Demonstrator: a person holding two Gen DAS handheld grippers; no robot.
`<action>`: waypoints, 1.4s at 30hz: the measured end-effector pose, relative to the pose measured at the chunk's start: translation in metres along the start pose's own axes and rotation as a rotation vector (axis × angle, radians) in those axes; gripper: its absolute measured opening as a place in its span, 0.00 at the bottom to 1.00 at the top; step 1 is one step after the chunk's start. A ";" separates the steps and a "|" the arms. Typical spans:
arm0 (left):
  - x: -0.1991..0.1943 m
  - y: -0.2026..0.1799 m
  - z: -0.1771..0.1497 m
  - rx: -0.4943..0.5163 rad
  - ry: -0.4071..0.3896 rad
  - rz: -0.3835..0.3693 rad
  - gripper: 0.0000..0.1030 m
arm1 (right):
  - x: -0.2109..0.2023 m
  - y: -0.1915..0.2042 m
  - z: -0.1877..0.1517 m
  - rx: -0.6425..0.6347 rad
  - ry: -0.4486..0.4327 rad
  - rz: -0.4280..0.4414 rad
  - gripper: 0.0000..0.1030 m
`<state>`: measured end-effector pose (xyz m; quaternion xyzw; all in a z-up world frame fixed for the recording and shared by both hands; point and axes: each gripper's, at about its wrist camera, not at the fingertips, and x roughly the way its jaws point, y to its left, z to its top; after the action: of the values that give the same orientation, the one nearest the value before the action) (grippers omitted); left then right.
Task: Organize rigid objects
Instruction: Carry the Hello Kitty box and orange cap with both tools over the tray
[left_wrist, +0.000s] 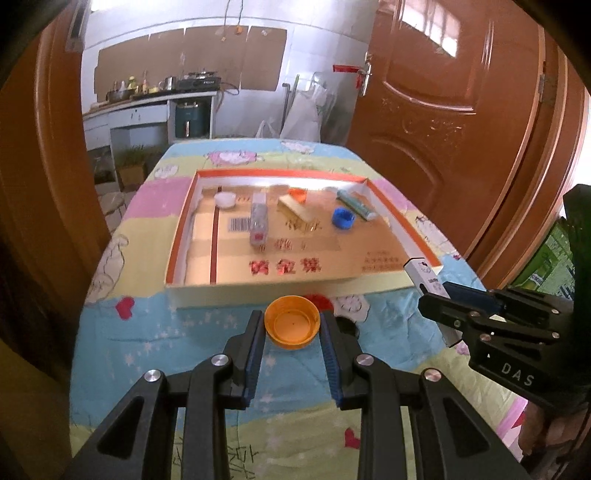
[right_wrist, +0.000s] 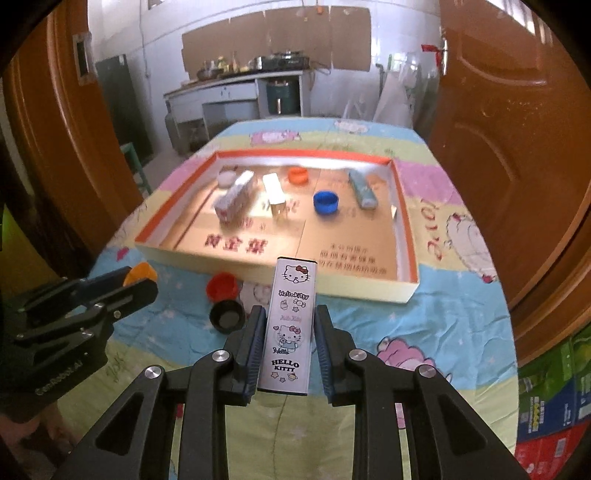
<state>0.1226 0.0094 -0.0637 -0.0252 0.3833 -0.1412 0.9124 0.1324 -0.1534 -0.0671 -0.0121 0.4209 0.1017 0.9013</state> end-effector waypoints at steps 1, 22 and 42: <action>-0.001 -0.001 0.003 0.002 -0.006 -0.002 0.30 | -0.002 0.000 0.002 0.001 -0.006 0.001 0.26; 0.021 -0.021 0.056 0.032 -0.038 -0.030 0.30 | -0.004 -0.029 0.042 0.037 -0.069 -0.001 0.26; 0.088 -0.035 0.083 0.046 0.040 -0.060 0.30 | 0.048 -0.062 0.071 0.088 -0.031 0.018 0.26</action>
<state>0.2315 -0.0539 -0.0606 -0.0128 0.3971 -0.1775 0.9004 0.2280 -0.1980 -0.0617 0.0329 0.4109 0.0913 0.9065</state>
